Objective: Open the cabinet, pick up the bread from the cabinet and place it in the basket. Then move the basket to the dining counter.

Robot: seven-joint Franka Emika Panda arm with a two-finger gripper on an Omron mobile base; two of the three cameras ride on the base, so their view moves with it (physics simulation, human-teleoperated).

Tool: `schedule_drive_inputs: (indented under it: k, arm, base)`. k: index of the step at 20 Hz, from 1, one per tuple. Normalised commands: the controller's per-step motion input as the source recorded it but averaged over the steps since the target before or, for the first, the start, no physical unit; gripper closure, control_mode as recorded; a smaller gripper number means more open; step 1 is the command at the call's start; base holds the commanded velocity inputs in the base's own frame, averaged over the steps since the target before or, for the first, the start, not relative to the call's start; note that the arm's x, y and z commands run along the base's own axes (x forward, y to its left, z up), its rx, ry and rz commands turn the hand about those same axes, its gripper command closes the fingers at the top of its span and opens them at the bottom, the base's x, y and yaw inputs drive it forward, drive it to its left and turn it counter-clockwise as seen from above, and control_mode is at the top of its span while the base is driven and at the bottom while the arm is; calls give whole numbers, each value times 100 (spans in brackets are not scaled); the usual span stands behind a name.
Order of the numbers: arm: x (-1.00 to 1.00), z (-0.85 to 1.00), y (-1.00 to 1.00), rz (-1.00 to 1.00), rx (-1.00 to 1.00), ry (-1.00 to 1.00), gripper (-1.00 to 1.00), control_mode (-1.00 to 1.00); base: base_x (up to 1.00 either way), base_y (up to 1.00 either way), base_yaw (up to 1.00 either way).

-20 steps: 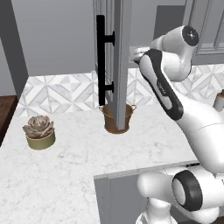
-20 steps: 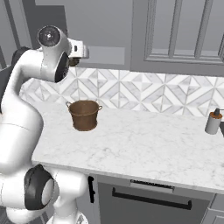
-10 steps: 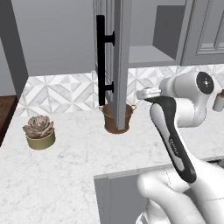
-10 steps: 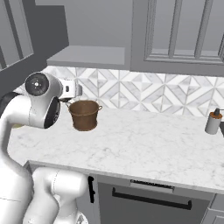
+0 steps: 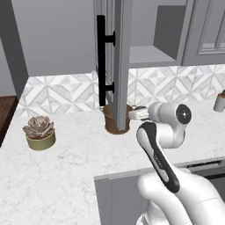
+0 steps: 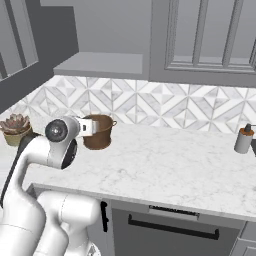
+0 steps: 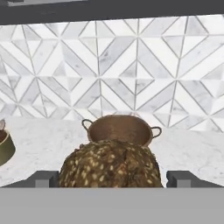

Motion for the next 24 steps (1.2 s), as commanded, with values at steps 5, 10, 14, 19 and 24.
schedule_drive_inputs:
  k: [5, 10, 14, 19, 24]
  arm:
    - [100, -5, 0, -8, 0, 22, 100, -100]
    - [97, 0, 0, -9, 0, 22, 100, -100]
    - [78, -41, 5, -1, 0, 5, 100, -100]
    - [40, -47, 10, 0, 0, 0, 100, -100]
    - [18, -23, 6, 0, 0, 0, 100, -100]
  base:
    - [0, 0, 0]
    - [0, 0, 0]
    - [0, 0, 0]
    - [0, 0, 0]
    - [0, 0, 0]
